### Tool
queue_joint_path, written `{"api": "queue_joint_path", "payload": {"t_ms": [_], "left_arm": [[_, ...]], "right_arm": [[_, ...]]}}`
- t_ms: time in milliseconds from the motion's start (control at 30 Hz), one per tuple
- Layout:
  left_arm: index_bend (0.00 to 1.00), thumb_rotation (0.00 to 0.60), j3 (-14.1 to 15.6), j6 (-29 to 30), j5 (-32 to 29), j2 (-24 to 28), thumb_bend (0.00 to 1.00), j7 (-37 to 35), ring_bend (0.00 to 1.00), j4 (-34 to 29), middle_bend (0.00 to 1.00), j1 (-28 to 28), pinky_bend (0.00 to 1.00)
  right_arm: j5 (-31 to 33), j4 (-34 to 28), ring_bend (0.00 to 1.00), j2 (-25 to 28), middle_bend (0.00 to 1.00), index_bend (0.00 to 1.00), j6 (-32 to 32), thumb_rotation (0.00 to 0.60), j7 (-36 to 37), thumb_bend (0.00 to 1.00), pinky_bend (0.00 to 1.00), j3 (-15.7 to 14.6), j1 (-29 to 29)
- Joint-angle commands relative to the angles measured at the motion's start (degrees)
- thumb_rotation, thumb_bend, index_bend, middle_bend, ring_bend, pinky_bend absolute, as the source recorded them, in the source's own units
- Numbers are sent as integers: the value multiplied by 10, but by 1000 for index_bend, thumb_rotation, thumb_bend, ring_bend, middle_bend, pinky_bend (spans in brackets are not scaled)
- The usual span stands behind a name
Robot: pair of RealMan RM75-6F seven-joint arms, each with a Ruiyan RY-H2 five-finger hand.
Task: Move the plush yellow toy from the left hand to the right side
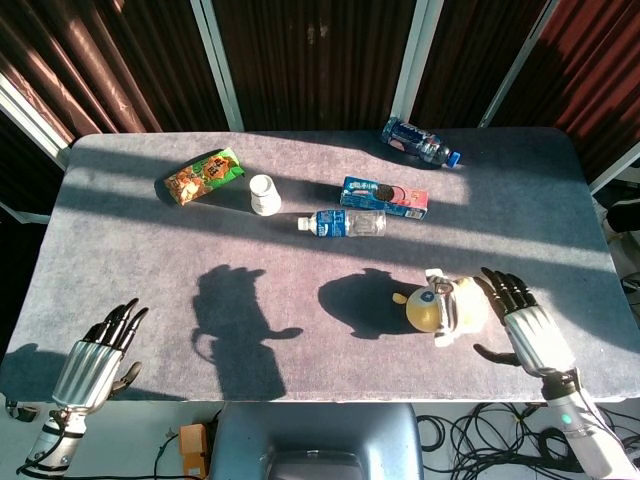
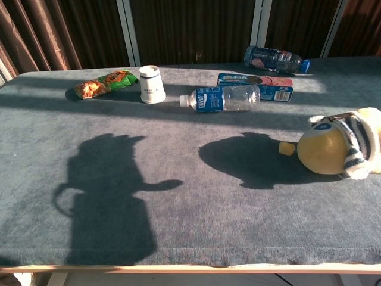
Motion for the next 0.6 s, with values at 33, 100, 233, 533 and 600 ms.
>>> {"api": "queue_joint_path", "payload": {"t_ms": [33,100,233,533,600], "left_arm": [[0,600,2,5,3,0,276,5,102,0,0,4,357],[0,600,3,7,6,0,276,9,102,-1,0,6,357],[0,600,7,14,12,1,277,15,102,1,0,12,358],[0,600,6,21,11,8,276,0,105,-2,0,19,360],[0,600,6,20,11,9,276,-2,106,-2,0,19,361]], "right_arm": [[44,-23,0,5,0,0,72,600,-62,18,75,13,-66],[64,-23,0,-3,0,0,73,600,-70,18,73,21,-75],[68,-20,0,-3,0,0,51,600,-95,19,73,22,-75],[58,-30,0,0,0,0,34,600,-120,18,73,23,-82],[58,-31,0,1,0,0,30,600,-119,18,73,25,-84]]}}
